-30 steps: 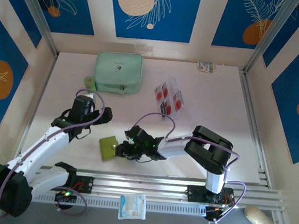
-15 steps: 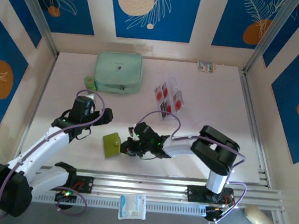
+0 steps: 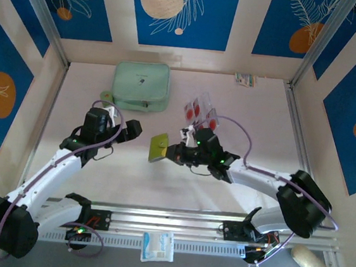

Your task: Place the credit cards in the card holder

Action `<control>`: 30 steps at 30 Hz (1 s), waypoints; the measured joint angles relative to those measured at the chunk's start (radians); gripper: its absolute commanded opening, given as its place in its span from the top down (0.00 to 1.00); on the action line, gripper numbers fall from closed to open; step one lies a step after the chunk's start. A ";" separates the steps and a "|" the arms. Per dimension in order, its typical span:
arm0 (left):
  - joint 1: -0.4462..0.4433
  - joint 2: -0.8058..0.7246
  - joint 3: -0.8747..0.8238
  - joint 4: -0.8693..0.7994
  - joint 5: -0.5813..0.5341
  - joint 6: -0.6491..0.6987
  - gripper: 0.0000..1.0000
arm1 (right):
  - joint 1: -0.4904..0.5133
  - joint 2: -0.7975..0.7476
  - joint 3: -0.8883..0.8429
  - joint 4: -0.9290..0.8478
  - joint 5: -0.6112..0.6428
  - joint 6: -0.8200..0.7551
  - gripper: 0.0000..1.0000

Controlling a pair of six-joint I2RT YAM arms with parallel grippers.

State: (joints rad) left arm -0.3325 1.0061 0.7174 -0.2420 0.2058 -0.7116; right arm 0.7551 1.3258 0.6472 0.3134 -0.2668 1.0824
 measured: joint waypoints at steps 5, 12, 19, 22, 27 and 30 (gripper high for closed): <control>0.000 0.035 0.009 0.100 0.074 -0.089 0.00 | -0.046 -0.074 -0.009 -0.006 -0.050 -0.006 1.00; -0.017 0.100 0.003 0.236 0.144 -0.199 0.00 | -0.058 -0.086 -0.015 0.072 -0.119 0.020 1.00; -0.050 0.101 -0.031 0.339 0.169 -0.266 0.00 | -0.060 -0.048 -0.005 0.189 -0.171 0.079 1.00; -0.052 0.101 -0.036 0.362 0.172 -0.284 0.04 | -0.060 -0.030 0.003 0.217 -0.183 0.097 1.00; -0.054 0.101 -0.061 0.438 0.180 -0.332 0.10 | -0.060 0.021 0.022 0.306 -0.201 0.145 1.00; -0.056 0.101 -0.077 0.472 0.185 -0.356 0.12 | -0.060 0.046 0.024 0.348 -0.207 0.171 1.00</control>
State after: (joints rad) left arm -0.3885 1.1076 0.6403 0.2298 0.3904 -1.0676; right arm 0.6949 1.3720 0.6712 0.6617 -0.4740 1.2537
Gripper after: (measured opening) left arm 0.896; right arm 0.061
